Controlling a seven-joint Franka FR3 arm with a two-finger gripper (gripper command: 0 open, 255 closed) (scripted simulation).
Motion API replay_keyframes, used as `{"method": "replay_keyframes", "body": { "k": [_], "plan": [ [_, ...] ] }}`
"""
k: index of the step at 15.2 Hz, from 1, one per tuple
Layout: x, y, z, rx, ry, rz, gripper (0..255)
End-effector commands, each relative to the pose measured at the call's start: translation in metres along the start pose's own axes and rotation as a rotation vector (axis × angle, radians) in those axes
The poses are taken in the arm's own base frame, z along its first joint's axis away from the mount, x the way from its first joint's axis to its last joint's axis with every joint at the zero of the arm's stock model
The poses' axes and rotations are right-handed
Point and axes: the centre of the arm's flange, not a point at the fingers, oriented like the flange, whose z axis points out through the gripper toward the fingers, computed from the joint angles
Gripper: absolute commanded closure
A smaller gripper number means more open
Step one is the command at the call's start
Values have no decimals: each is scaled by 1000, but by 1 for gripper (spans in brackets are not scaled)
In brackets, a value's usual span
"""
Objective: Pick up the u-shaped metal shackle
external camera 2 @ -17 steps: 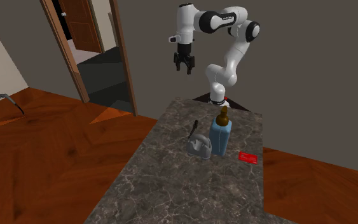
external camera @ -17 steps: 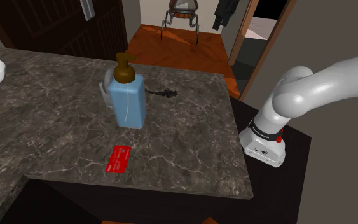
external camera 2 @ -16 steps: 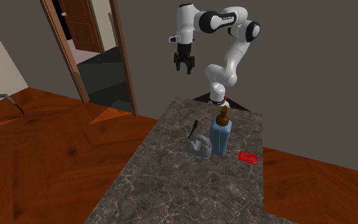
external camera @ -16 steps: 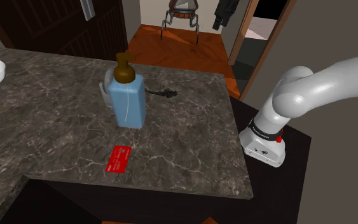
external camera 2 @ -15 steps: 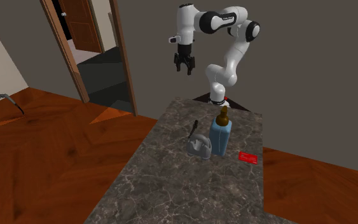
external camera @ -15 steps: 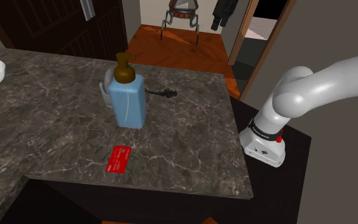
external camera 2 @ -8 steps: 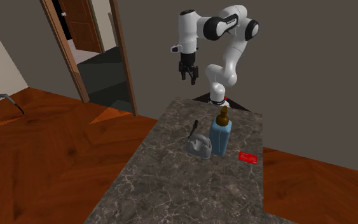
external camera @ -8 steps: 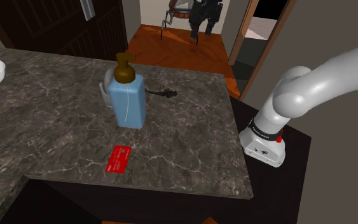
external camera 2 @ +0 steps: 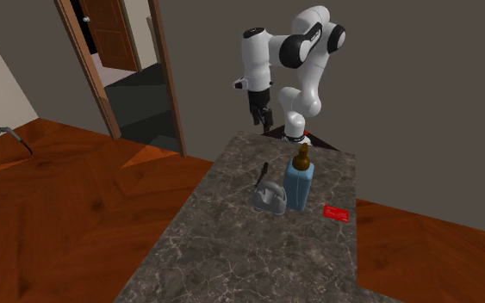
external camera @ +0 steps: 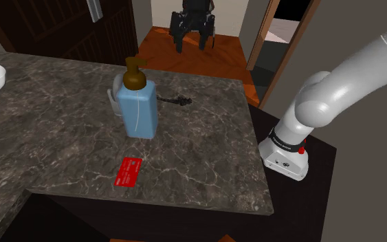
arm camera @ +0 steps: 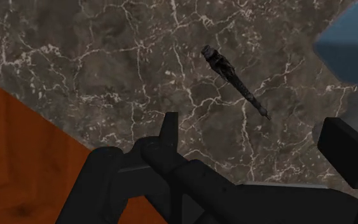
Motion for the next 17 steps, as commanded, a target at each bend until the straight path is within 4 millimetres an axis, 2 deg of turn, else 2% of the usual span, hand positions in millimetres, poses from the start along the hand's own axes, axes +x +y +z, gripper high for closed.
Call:
{"method": "replay_keyframes", "body": {
  "k": [1, 11, 16, 17],
  "plan": [
    [11, -25, 12, 2, -23, 51, 0],
    [77, -133, 62, 10, -133, 287, 0],
    [117, -181, 89, 14, -187, 405, 0],
    [121, -185, 92, 14, -193, 417, 0]
  ]
}}
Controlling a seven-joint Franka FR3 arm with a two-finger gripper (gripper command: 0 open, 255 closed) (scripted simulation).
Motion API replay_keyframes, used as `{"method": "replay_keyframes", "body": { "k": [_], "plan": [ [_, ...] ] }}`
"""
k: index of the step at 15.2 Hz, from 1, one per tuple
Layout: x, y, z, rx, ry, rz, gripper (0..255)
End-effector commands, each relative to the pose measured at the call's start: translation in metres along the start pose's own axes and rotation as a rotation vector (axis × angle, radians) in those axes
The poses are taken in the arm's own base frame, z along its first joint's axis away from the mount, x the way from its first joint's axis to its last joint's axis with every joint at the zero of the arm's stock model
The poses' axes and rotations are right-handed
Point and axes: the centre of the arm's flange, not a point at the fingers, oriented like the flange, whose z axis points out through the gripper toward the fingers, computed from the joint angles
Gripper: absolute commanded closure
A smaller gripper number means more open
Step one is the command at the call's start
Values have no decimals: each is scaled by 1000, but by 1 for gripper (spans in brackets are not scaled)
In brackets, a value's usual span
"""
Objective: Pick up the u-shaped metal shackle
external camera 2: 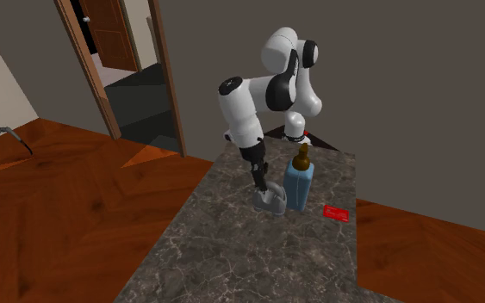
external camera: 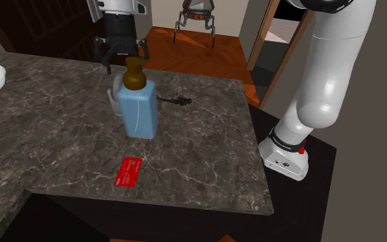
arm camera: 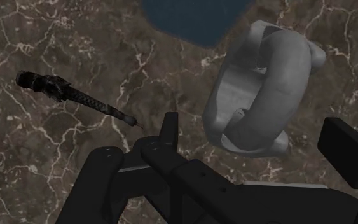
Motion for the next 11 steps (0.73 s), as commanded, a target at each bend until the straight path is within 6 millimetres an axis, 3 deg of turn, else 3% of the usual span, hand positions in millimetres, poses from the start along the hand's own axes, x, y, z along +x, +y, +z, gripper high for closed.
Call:
{"method": "replay_keyframes", "body": {
  "k": [1, 9, 10, 11],
  "plan": [
    [5, -9, 10, 1, -8, 21, 0],
    [16, -7, 43, 1, -8, 21, 0],
    [16, -7, 43, 1, -8, 21, 255],
    [16, -7, 43, 1, -8, 21, 255]
  ]
}}
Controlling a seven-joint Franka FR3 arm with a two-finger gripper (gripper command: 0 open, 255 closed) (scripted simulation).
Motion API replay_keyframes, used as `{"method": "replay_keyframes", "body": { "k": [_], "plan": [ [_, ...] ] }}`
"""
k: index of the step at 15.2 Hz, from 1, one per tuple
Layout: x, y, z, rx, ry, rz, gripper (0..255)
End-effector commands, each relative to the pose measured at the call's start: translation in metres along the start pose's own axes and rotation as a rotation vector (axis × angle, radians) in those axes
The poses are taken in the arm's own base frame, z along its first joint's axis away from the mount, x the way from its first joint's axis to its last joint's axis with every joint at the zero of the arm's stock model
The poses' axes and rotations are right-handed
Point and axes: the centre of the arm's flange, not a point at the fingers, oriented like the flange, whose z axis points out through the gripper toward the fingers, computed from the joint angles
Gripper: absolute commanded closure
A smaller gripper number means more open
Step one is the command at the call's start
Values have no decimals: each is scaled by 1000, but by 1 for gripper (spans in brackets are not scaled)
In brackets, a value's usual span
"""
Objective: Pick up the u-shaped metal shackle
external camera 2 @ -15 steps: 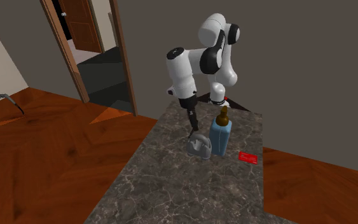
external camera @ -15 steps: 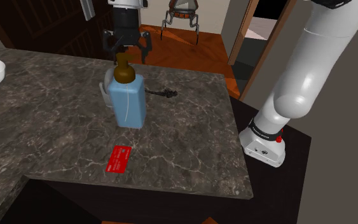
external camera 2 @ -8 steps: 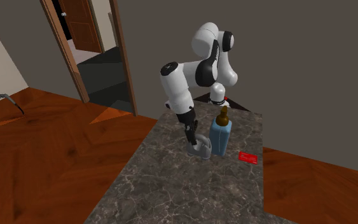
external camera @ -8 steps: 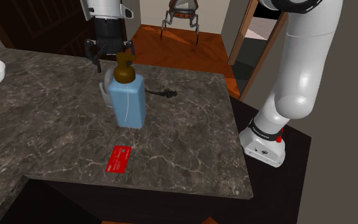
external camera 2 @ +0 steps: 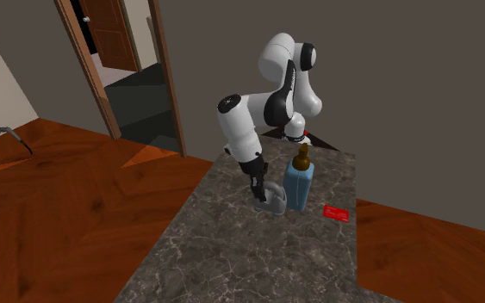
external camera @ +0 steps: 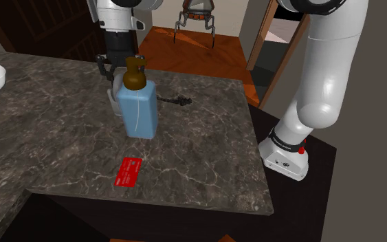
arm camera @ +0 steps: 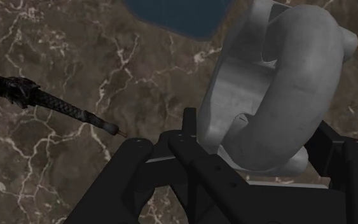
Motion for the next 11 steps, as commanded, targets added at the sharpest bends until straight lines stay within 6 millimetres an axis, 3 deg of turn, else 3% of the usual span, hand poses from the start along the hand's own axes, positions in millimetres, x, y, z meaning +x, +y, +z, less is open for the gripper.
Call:
{"method": "replay_keyframes", "body": {
  "k": [1, 8, 11],
  "plan": [
    [0, 0, 1, -1, -1, 0, 255],
    [0, 0, 1, -1, -1, 0, 255],
    [-5, -1, -14, -1, -1, 0, 255]
  ]
}}
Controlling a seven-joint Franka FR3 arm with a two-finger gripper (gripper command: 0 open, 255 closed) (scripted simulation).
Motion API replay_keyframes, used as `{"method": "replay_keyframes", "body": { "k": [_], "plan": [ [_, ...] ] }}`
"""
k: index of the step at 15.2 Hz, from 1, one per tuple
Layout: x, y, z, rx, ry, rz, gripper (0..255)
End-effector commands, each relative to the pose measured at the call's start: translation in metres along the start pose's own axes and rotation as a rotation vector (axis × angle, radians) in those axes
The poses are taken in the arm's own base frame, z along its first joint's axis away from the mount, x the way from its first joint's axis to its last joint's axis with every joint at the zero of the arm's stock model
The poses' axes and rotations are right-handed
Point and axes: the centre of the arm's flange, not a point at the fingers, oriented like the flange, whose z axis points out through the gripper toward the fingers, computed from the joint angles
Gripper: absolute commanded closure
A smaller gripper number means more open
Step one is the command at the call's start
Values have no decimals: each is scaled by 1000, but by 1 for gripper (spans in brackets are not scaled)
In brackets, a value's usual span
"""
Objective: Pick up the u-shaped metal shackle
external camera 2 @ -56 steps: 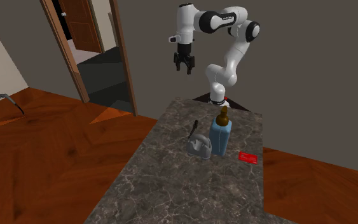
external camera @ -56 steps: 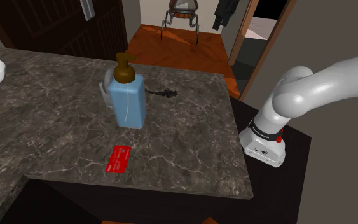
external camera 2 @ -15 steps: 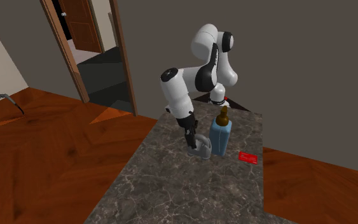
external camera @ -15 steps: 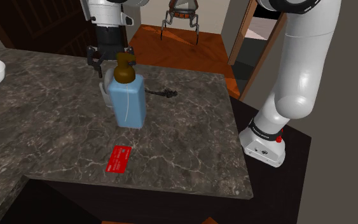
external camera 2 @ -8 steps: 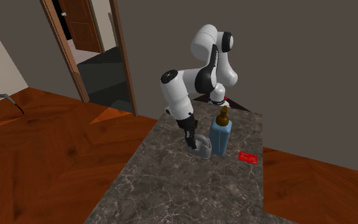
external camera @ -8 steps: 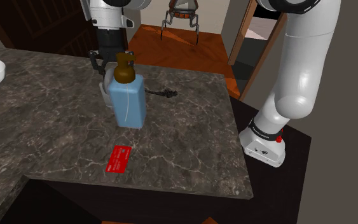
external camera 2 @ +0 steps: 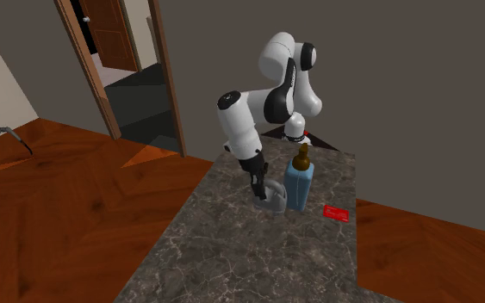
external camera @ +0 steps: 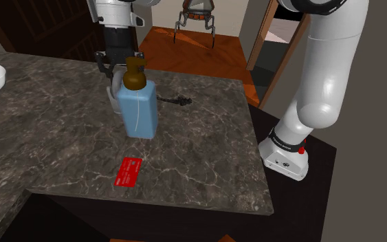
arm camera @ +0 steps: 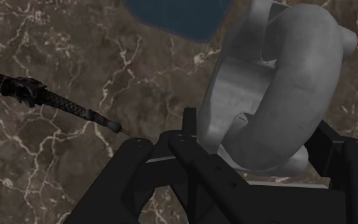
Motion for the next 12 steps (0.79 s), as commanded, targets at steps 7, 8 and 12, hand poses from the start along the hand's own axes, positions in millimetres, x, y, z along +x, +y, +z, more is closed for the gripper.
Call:
{"method": "replay_keyframes", "body": {
  "k": [7, 8, 12],
  "plan": [
    [-13, -2, -39, 0, 0, 0, 255],
    [-15, -2, -44, 0, 0, 0, 255],
    [-22, -3, -64, 0, 0, 0, 255]
  ]
}}
